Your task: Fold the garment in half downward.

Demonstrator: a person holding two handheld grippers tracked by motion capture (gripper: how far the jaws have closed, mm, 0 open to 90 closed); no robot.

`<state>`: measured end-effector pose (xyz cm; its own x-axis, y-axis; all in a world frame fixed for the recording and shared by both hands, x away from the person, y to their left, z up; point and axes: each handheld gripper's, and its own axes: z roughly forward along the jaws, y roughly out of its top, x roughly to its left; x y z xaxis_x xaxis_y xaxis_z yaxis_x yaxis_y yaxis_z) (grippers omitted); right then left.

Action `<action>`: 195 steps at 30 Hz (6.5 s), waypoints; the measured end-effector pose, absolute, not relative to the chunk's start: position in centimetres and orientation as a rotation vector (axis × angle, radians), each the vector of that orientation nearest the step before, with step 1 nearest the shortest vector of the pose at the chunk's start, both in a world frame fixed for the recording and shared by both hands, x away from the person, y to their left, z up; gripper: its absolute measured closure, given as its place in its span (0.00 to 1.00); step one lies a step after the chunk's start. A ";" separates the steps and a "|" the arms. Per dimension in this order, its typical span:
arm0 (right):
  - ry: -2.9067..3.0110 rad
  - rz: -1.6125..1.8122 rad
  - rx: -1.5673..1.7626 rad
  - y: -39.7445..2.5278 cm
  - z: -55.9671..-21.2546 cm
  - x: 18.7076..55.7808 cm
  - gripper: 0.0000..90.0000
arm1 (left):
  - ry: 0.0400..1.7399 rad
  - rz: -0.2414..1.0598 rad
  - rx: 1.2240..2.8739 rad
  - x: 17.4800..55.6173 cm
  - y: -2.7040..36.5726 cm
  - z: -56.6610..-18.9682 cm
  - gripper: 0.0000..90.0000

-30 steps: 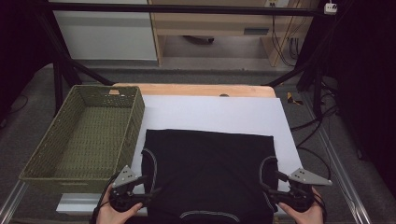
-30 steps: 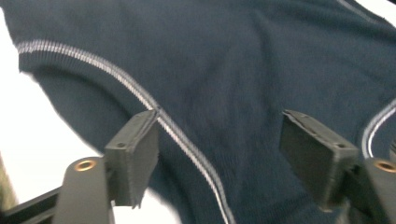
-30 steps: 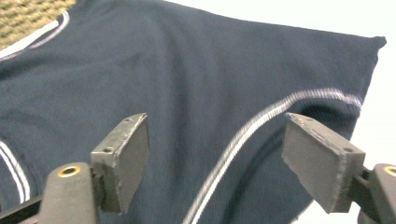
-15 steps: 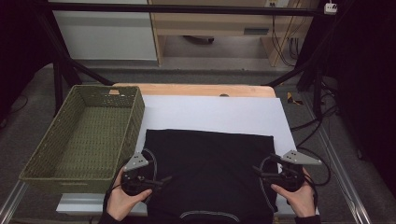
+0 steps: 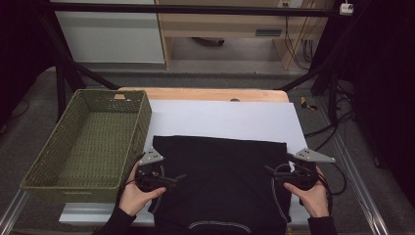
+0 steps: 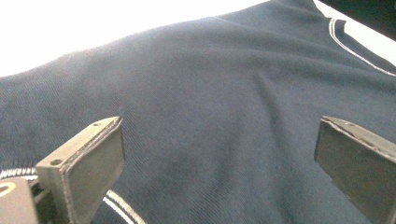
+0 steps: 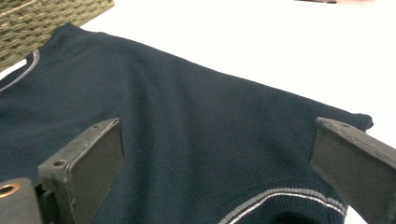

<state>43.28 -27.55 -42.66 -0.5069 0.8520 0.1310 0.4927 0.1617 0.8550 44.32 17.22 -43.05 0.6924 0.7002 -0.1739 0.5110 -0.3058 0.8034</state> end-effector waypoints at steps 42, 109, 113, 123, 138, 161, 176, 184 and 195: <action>2.003 1.024 1.462 -31.1 -45.0 50.7 0.18 | 1.076 0.357 2.009 56.8 14.5 -43.8 0.08; 2.009 1.008 1.561 -30.4 -45.7 47.2 0.08 | 0.988 0.319 1.877 48.5 17.2 -43.9 0.06; 2.003 1.005 1.583 -30.3 -46.2 46.0 0.09 | 0.988 0.319 1.881 47.1 17.7 -44.6 0.06; 2.045 0.887 1.603 -29.5 -47.8 46.0 0.11 | 0.990 0.301 1.888 45.6 18.2 -46.0 0.04; 2.047 0.869 1.639 -28.5 -47.6 45.7 0.48 | 1.016 0.306 1.870 45.1 19.2 -46.1 0.04; 2.027 0.984 1.722 -31.0 -46.4 46.0 0.89 | 1.026 0.323 1.871 45.0 19.3 -46.0 0.04; 2.025 0.920 1.689 -32.4 -46.7 45.6 0.79 | 1.036 0.320 1.875 45.1 19.2 -46.1 0.04; 1.945 1.093 1.525 -32.2 -45.1 44.8 0.26 | 1.032 0.316 1.870 45.3 19.2 -46.0 0.04; 2.022 1.234 1.389 -28.0 -43.5 44.5 0.06 | 1.024 0.317 1.876 45.6 18.8 -45.5 0.03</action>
<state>44.53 -28.01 -43.52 -0.4310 0.8892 0.1533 0.5428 0.1197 0.8313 45.63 18.83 -45.54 0.6169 0.7624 -0.1955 0.5187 -0.2070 0.8295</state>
